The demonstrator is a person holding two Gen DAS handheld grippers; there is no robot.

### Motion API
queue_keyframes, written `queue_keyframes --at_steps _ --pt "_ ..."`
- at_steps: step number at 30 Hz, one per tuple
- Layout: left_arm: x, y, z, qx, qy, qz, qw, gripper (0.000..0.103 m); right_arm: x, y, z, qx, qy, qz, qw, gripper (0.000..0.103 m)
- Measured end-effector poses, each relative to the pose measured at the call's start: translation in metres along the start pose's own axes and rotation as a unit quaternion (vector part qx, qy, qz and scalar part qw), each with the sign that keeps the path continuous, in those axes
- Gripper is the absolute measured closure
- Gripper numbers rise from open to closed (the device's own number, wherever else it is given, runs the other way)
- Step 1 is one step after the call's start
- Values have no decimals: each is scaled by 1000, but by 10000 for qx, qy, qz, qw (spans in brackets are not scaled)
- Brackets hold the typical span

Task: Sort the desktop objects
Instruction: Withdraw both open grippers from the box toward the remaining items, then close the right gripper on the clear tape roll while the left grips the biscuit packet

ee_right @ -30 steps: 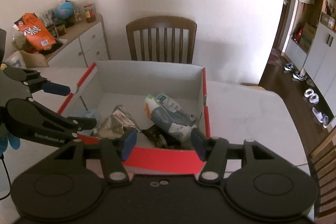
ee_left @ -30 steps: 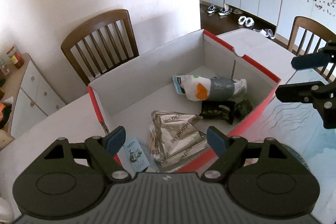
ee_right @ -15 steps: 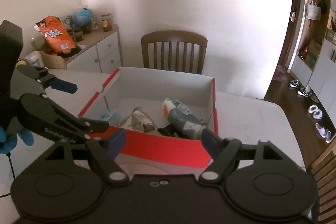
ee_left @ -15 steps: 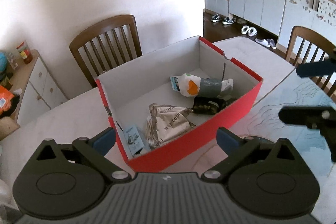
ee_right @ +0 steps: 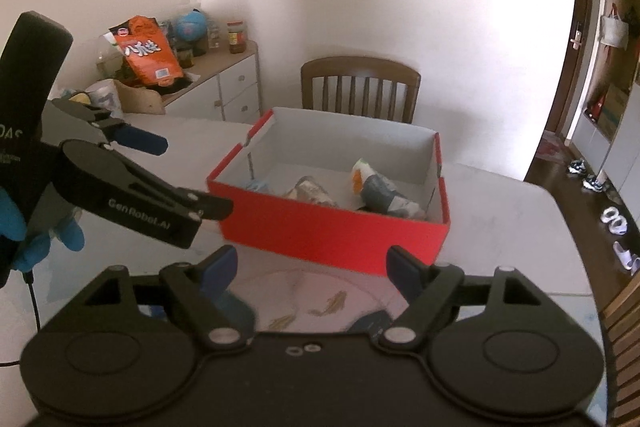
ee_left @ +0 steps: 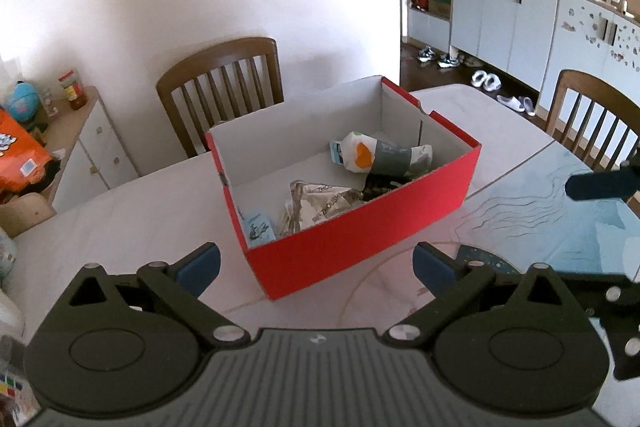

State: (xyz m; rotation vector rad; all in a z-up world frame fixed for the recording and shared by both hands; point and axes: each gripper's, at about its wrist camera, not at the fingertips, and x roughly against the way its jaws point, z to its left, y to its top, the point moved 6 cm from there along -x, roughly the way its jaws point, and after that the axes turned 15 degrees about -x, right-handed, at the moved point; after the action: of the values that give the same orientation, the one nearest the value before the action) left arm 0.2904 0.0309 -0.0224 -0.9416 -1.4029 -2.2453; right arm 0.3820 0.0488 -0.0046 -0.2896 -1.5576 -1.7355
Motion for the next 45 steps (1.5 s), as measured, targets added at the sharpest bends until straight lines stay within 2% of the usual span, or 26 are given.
queue_keyframes --at_steps 5,9,16,22,33,36,45 --pt "23 -13 -2 116 196 -202 9995 0 12 -14 12 118 77 -8 9999 23" --pt "29 -24 -2 197 178 -309 9992 0 18 -29 23 203 107 68 9997 24" --pt "22 -52 0 -15 54 -339 9994 0 11 -52 44 368 28 193 9991 24" --pt "12 -74 2 -134 43 -424 9990 0 -6 -74 59 237 8 415 9989 27" --pt "-22 -119 3 -53 -328 -367 9988 1 -36 -109 68 138 -196 738 9970 29" --pt "-30 -129 2 -57 -416 -341 9985 1 -46 -119 69 103 -267 830 9961 34" --pt "-46 -145 1 -99 -642 -349 9973 1 -71 -132 78 63 -437 895 9950 39"
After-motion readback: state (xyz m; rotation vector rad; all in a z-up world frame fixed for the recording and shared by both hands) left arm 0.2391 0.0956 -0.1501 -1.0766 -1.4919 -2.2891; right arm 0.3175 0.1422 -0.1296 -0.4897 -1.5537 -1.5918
